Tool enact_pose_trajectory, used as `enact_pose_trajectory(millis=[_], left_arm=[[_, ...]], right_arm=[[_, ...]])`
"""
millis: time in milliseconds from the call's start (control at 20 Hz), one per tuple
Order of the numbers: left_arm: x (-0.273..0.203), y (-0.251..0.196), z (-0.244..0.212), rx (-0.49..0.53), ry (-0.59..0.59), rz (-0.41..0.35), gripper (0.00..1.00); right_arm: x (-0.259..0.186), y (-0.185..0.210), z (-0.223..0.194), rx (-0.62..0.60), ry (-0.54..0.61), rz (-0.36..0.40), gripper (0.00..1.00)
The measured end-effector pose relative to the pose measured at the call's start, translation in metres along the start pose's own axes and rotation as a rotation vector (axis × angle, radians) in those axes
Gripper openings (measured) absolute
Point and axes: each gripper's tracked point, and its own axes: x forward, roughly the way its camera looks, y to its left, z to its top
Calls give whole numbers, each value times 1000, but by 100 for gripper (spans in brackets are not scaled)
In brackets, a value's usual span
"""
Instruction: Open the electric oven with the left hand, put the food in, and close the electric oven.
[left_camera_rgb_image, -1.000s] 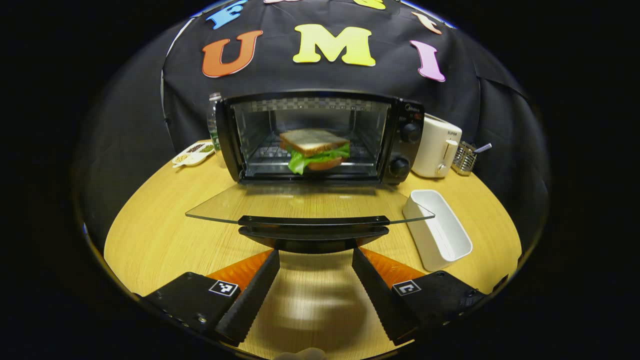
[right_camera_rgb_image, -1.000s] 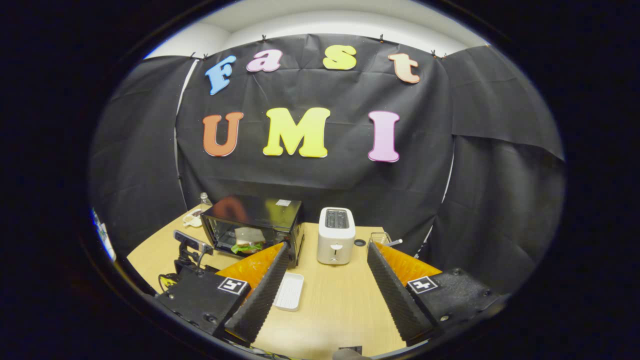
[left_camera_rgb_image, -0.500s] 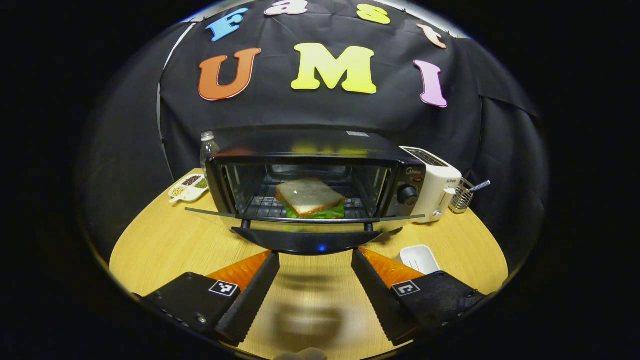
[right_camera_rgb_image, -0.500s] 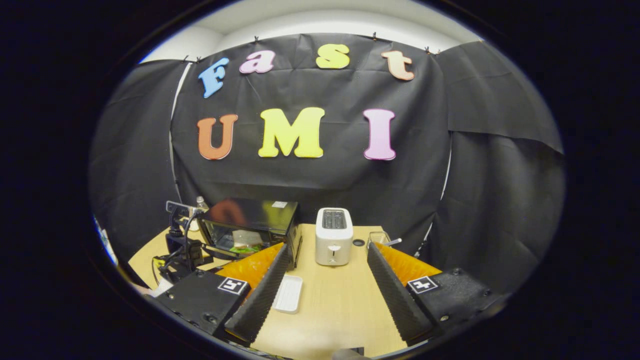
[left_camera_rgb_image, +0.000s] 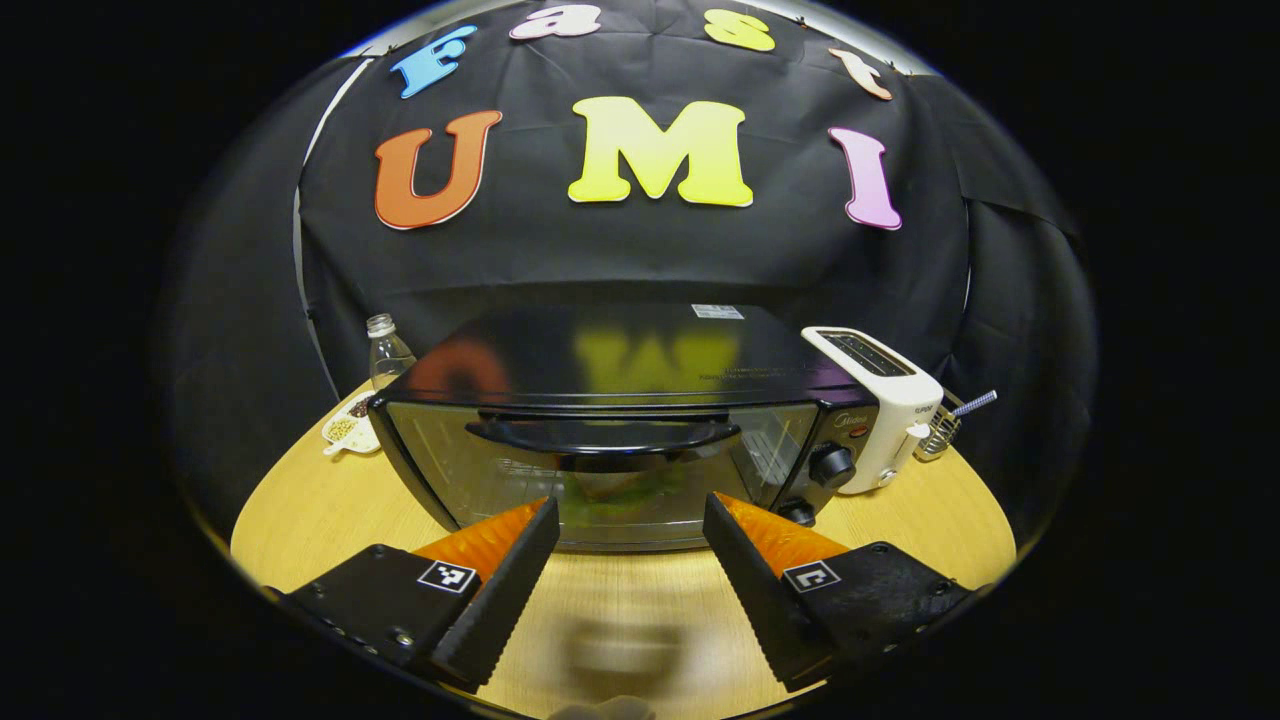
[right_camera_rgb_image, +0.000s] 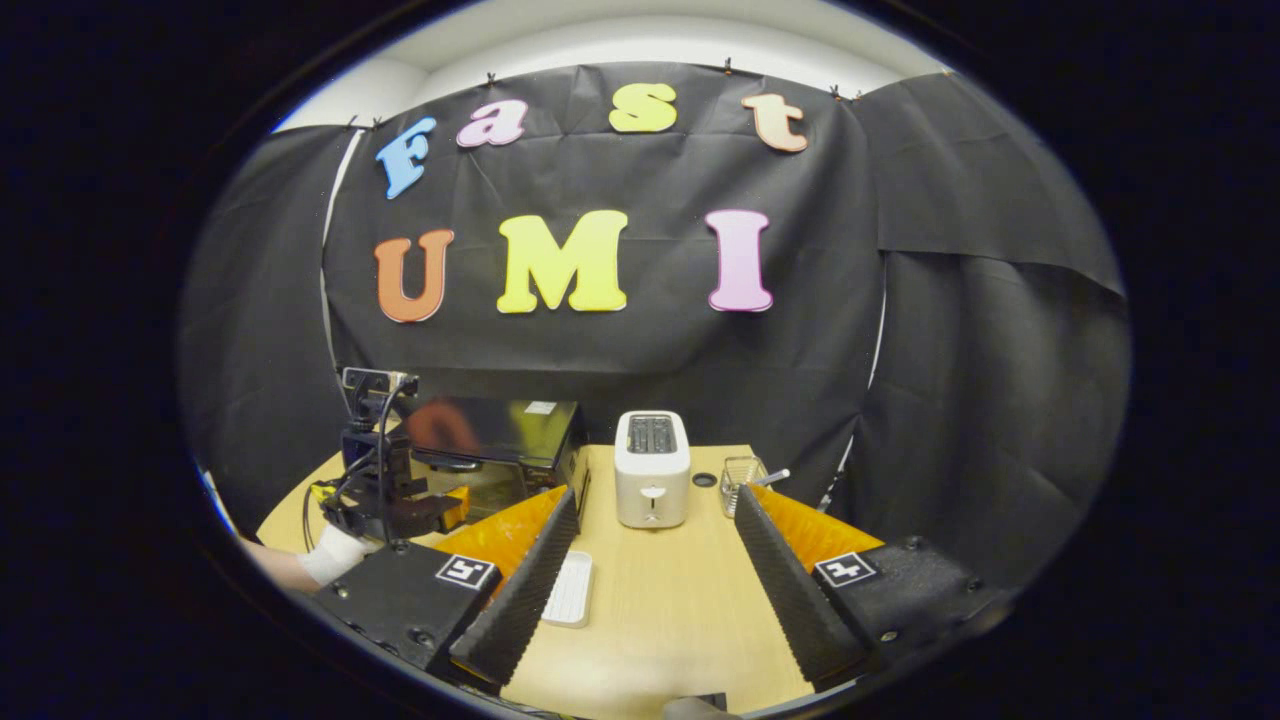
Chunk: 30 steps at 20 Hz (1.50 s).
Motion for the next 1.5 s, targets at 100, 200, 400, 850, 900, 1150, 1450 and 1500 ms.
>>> enact_pose_trajectory(millis=[100,200,400,850,900,1150,1450,1500], left_arm=[[0,-3,-5,-10,12,-7,96],[-3,-2,-6,-6,16,-7,95],[-20,3,7,-4,-18,3,96],[-151,13,110,-9,-263,-4,95],[-172,15,126,-3,-305,-5,95],[-268,26,188,9,-474,-7,95],[-346,51,212,27,-542,63,95],[-352,54,213,36,-544,69,94]], right_arm=[[1,1,1,-5,-3,2,100],[1,4,2,-12,-7,7,100],[-2,12,7,-20,-20,23,100],[-21,44,43,-1,-99,104,100],[-23,47,51,2,-116,110,100],[-41,61,88,2,-199,132,100],[-62,72,114,-12,-261,115,100],[-64,72,116,-6,-268,109,100]])
